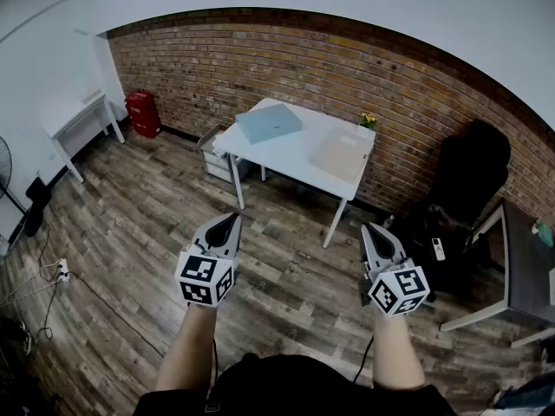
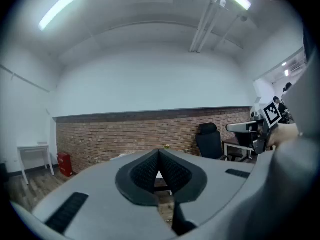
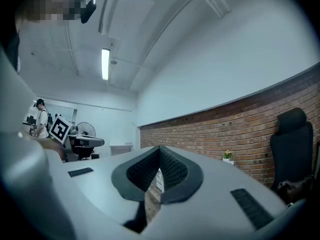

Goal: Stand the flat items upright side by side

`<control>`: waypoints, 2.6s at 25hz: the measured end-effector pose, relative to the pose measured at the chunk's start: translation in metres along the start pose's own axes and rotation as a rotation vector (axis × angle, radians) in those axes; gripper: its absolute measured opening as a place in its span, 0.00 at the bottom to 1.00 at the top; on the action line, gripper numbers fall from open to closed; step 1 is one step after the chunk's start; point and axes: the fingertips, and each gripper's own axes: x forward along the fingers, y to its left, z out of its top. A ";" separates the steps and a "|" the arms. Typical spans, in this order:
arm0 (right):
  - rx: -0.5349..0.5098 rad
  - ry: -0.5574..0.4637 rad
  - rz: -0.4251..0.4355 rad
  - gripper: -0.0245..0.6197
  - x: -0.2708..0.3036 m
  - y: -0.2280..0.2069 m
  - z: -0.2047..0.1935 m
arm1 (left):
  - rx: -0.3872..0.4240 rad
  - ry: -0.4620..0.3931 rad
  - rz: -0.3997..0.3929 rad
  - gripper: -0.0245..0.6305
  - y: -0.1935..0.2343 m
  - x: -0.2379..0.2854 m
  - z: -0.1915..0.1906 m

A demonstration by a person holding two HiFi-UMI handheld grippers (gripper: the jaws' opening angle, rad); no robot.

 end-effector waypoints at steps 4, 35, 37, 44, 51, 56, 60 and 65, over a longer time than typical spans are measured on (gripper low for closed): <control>0.017 0.000 0.003 0.06 0.003 -0.005 0.001 | -0.011 0.003 -0.002 0.06 -0.001 0.006 0.002; 0.110 0.218 -0.093 0.31 0.071 -0.123 -0.083 | -0.120 0.110 -0.102 0.07 0.005 0.173 -0.076; 0.116 0.229 -0.100 0.32 0.101 -0.140 -0.083 | -0.126 0.095 -0.123 0.07 0.016 0.205 -0.073; 0.110 0.226 -0.076 0.53 0.199 -0.168 -0.071 | -0.105 0.090 -0.222 0.44 0.047 0.300 -0.057; 0.145 0.209 -0.060 0.65 0.220 -0.175 -0.074 | -0.088 0.101 -0.292 0.57 0.041 0.326 -0.050; 0.199 0.177 -0.047 0.73 0.186 -0.165 -0.073 | -0.080 0.103 -0.285 0.58 0.018 0.298 -0.044; 0.240 0.107 0.001 0.82 0.141 -0.142 -0.056 | -0.029 0.110 -0.248 0.63 -0.019 0.249 -0.040; 0.185 0.115 0.054 0.95 0.091 -0.103 -0.049 | -0.049 0.134 -0.192 0.72 -0.043 0.188 -0.041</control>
